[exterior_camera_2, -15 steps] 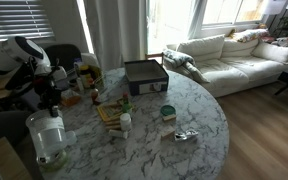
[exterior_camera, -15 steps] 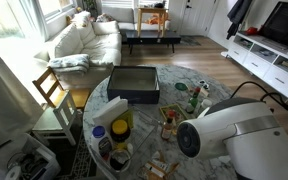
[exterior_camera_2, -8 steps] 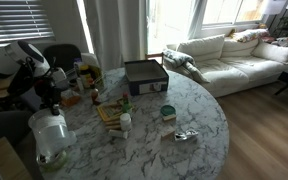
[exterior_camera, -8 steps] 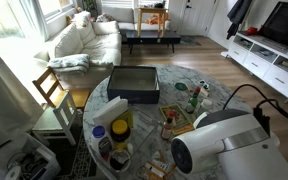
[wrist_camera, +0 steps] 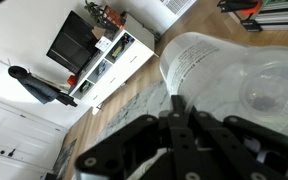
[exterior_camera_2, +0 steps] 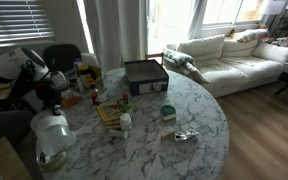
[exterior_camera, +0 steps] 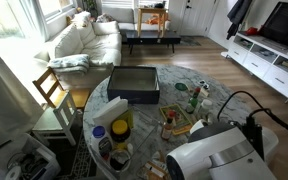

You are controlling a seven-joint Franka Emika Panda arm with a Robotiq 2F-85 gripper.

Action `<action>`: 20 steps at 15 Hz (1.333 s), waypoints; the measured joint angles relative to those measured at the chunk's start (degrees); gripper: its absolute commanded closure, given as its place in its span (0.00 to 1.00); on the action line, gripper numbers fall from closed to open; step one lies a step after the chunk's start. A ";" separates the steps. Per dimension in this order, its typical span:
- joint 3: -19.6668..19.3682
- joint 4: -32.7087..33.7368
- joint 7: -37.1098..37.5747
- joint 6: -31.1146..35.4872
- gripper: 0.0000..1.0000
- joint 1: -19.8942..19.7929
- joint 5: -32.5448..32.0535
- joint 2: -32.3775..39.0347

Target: Pick up the clear cup and pour its contents into the clear measuring spoon

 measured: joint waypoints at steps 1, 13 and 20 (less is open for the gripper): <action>-0.01 0.20 0.59 -0.10 0.99 0.14 -0.24 0.58; -0.10 2.21 5.66 -2.17 0.99 1.01 -0.88 4.53; -0.23 4.67 5.84 -8.95 0.99 2.09 -0.87 9.06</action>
